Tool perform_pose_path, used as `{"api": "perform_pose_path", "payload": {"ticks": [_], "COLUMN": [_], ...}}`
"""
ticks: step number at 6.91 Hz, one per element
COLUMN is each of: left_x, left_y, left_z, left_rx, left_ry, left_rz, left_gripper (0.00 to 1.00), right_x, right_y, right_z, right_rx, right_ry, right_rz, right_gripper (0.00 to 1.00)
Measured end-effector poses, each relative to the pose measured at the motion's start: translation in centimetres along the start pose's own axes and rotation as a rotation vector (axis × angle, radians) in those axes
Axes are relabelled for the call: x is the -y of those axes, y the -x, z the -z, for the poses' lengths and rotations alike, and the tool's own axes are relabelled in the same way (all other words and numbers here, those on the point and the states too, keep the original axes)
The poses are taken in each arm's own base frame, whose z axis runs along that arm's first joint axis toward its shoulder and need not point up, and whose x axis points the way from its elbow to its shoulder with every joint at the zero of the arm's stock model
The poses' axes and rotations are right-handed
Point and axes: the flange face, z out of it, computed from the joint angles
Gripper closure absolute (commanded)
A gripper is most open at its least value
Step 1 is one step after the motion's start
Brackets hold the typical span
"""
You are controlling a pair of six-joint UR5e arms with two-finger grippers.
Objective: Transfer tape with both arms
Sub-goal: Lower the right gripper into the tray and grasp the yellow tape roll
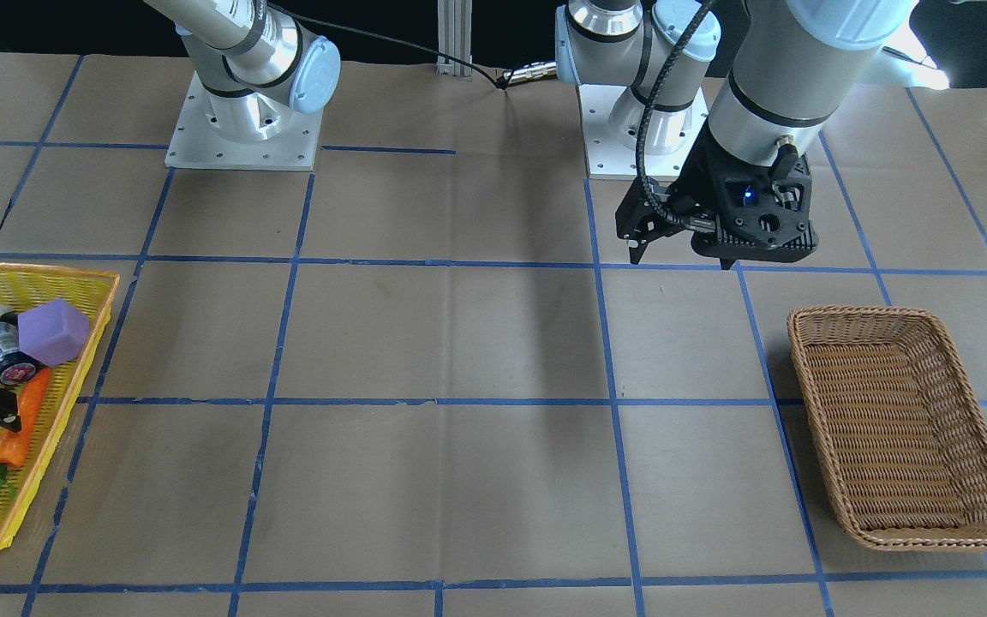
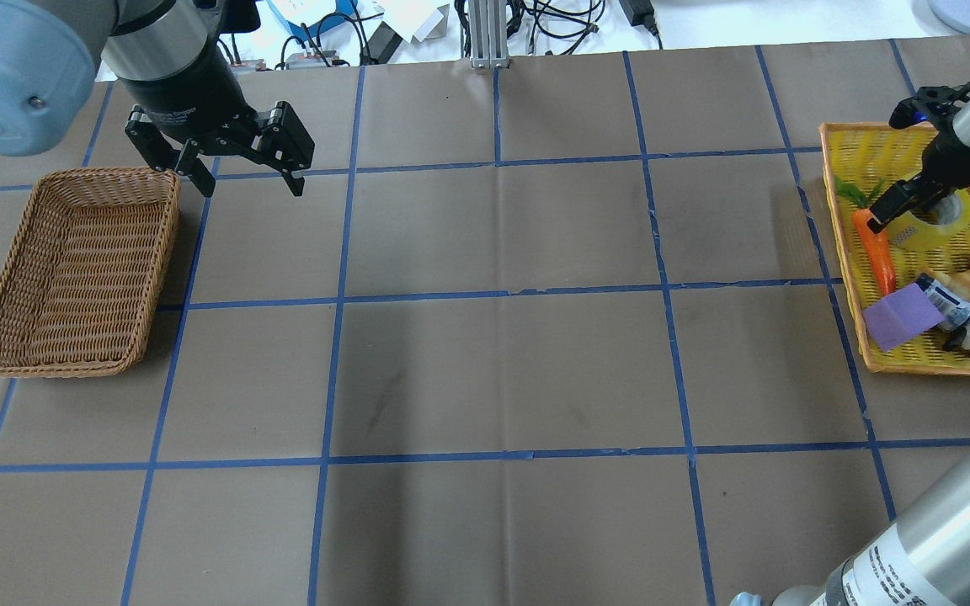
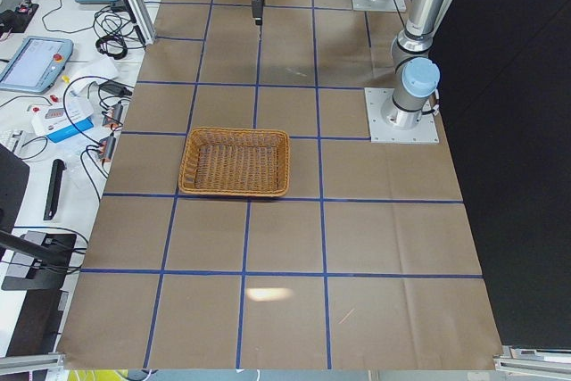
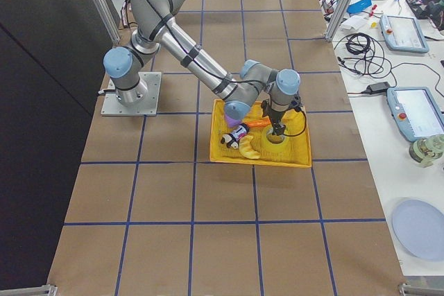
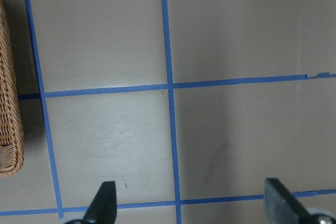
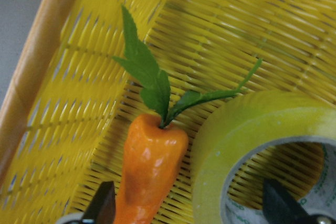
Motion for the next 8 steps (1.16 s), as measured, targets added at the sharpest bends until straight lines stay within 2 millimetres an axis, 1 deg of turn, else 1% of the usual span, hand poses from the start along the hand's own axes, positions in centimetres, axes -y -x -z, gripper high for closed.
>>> {"api": "perform_pose_path", "payload": {"ticks": [1, 2, 4, 7, 8], "left_x": [0.0, 0.0, 0.0, 0.0, 0.0], "left_y": [0.0, 0.0, 0.0, 0.0, 0.0], "left_z": [0.0, 0.0, 0.0, 0.0, 0.0], "left_rx": [0.0, 0.001, 0.0, 0.0, 0.0], "left_ry": [0.0, 0.0, 0.0, -0.001, -0.001], "left_rz": [0.0, -0.001, -0.001, 0.0, 0.0], "left_gripper": [0.0, 0.0, 0.0, 0.0, 0.0], "right_x": [-0.1, -0.2, -0.4, -0.5, -0.5], "right_y": [0.0, 0.0, -0.4, -0.5, -0.3], "right_z": [-0.1, 0.1, 0.9, 1.4, 2.4], "right_rx": [-0.006, -0.015, -0.054, -0.069, -0.082], "right_ry": [0.004, 0.011, 0.037, 0.041, 0.04], "right_rz": [0.001, -0.002, -0.002, -0.006, -0.008], "right_gripper": [0.94, 0.98, 0.99, 0.99, 0.99]}}
